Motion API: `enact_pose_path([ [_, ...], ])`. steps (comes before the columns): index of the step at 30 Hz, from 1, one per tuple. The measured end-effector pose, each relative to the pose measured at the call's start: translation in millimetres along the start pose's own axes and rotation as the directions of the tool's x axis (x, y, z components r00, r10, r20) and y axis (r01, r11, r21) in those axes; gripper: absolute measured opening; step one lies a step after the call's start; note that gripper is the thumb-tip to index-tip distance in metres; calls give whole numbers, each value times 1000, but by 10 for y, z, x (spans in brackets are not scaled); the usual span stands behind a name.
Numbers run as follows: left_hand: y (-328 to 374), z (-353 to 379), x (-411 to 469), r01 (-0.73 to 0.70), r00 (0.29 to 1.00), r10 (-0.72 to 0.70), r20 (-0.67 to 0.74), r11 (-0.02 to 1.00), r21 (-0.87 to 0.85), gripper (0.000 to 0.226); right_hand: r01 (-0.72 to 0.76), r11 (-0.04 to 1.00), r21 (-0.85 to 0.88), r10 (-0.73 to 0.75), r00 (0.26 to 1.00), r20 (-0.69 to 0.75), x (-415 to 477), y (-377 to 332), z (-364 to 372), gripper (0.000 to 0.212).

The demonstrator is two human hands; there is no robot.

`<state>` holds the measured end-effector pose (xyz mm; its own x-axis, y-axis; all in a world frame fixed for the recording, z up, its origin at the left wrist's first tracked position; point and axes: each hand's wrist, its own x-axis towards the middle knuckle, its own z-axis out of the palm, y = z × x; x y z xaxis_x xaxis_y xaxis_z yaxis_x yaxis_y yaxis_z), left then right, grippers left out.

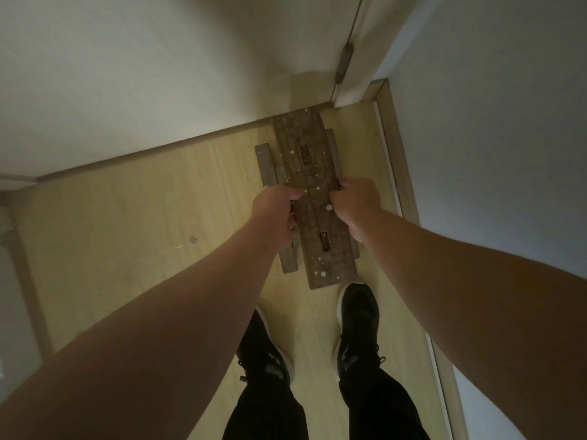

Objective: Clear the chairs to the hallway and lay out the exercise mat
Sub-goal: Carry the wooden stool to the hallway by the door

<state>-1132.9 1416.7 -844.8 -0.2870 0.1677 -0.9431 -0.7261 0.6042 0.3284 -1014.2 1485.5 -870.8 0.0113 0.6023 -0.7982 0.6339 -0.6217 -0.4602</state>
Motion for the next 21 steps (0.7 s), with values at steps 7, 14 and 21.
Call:
enact_pose_path([
  [7,-117,-36,42,-105,994,103,43,992,69,40,97,982,-162,-93,995,30,-27,30,-26,46],
  [14,-606,-152,-100,-268,961,261,97,773,575,25,115,856,-504,-100,993,56,-528,424,13,33],
  [21,-972,-276,-40,-171,982,186,42,762,624,22,-129,930,-345,129,991,-23,-633,664,48,42],
])
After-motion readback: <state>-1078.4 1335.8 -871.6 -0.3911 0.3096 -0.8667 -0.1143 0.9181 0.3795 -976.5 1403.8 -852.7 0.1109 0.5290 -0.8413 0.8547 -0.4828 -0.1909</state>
